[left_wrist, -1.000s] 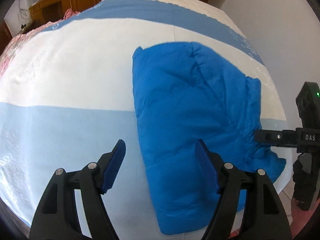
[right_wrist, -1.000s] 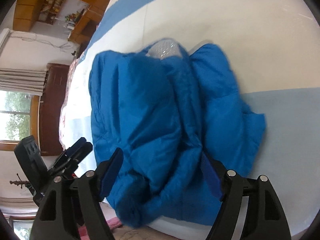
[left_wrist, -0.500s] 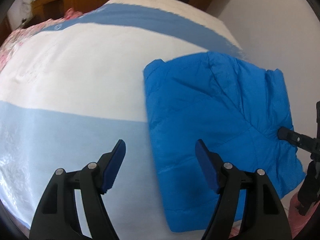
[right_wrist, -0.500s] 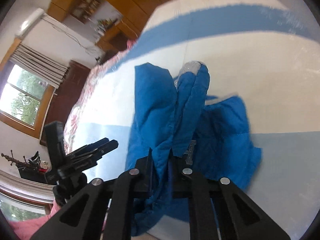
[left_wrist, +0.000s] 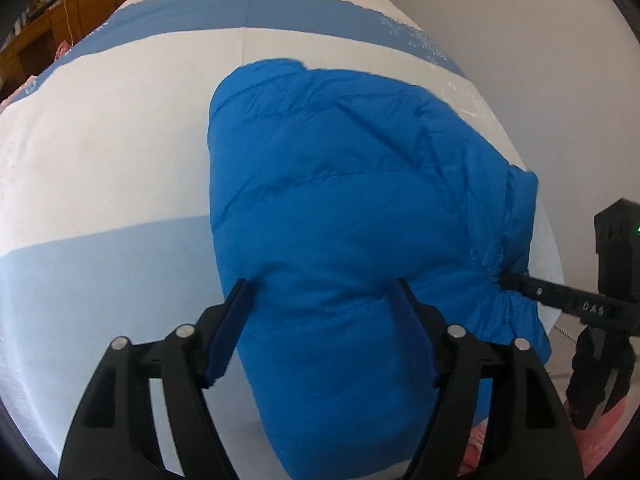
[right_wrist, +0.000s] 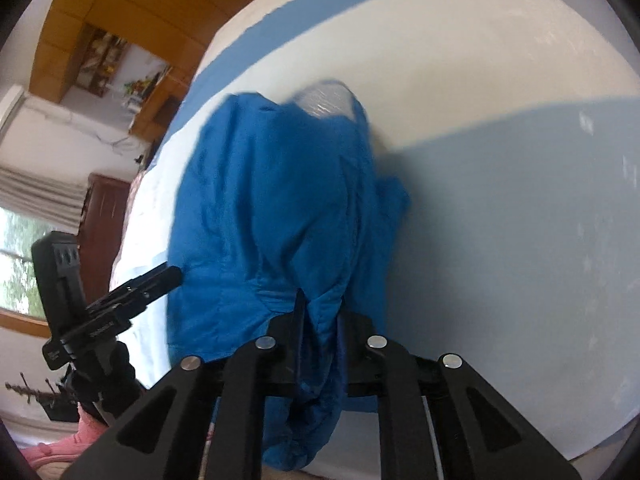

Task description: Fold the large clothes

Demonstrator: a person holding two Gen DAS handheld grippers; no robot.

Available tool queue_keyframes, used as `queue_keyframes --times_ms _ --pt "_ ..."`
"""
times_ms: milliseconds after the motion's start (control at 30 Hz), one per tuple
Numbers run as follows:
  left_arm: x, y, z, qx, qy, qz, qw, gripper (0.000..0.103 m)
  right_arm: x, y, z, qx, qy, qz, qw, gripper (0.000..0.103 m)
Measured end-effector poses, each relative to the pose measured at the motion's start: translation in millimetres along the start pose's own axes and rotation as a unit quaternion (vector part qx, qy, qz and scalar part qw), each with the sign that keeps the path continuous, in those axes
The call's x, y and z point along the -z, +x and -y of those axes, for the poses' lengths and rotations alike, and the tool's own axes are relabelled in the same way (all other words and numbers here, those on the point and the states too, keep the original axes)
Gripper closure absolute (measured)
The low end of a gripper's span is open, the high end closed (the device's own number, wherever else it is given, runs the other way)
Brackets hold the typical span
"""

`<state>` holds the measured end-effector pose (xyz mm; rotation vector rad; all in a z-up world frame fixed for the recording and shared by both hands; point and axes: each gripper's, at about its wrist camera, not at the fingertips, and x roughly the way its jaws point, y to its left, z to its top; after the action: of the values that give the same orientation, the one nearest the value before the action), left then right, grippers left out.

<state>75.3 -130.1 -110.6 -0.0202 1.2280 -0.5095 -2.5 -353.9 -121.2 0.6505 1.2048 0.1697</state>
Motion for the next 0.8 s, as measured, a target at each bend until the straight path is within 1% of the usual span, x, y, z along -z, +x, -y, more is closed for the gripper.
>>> queue_keyframes --times_ms 67,200,233,300,333,367,400,433,467,500,533,600,667,733,800 --pt "2.4 4.9 0.3 0.001 0.003 0.003 1.0 0.03 5.7 11.2 5.7 0.004 0.002 0.0 1.0 0.085" --pt "9.6 15.1 1.1 -0.007 0.014 0.011 0.9998 0.028 1.4 31.3 13.4 -0.013 0.024 -0.004 1.0 0.083" --pt "11.0 14.8 0.6 -0.006 0.014 0.01 0.9998 0.027 2.2 28.3 14.3 -0.01 0.02 -0.005 1.0 0.083" --pt "-0.8 17.8 -6.4 0.004 0.002 0.002 1.0 0.027 2.8 20.5 13.2 0.0 0.004 -0.003 1.0 0.081" --pt "-2.1 15.1 -8.2 0.009 -0.003 -0.003 0.9999 0.028 1.5 14.6 10.2 0.006 0.001 -0.002 1.0 0.077" --pt "-3.9 12.4 -11.4 0.014 -0.007 -0.009 0.9998 0.029 -0.6 7.4 6.9 0.016 -0.006 0.001 1.0 0.068" --pt "-5.1 7.5 -14.3 0.019 -0.011 -0.011 0.9997 0.033 -2.3 -3.8 -1.5 0.044 -0.02 0.012 0.999 0.065" --pt "-6.7 2.5 -16.4 0.021 -0.014 -0.009 0.9996 0.035 -3.8 -14.9 -6.9 0.067 -0.034 0.026 0.997 0.061" --pt "-9.1 -4.6 -19.6 0.02 -0.016 -0.003 0.9997 0.035 -5.7 -27.0 -13.8 0.09 -0.052 0.044 0.994 0.061" --pt "-14.6 -14.3 -23.4 0.018 -0.018 0.008 0.9997 0.035 -4.8 -37.3 -16.9 0.098 -0.061 0.054 0.992 0.061" --pt "-15.6 -20.5 -23.7 0.016 -0.017 0.015 0.9996 0.035 -9.4 -48.2 -26.6 0.102 -0.075 0.069 0.99 0.061" --pt "-26.3 -28.7 -25.3 0.012 -0.015 0.026 0.9995 0.035 -19.3 -57.2 -46.0 0.092 -0.099 0.082 0.987 0.061" --pt "-39.4 -28.3 -21.7 0.012 -0.017 0.027 0.9994 0.036 -33.3 -50.4 -73.2 0.084 -0.137 0.083 0.983 0.062" --pt "-47.4 -24.1 -12.0 0.009 -0.013 0.023 0.9996 0.041 -43.1 -34.5 -91.3 0.087 -0.165 0.074 0.98 0.064" --pt "-54.8 -18.5 -3.2 0.009 -0.007 0.02 0.9997 0.045 -50.2 -24.2 -91.9 0.093 -0.176 0.067 0.978 0.067"
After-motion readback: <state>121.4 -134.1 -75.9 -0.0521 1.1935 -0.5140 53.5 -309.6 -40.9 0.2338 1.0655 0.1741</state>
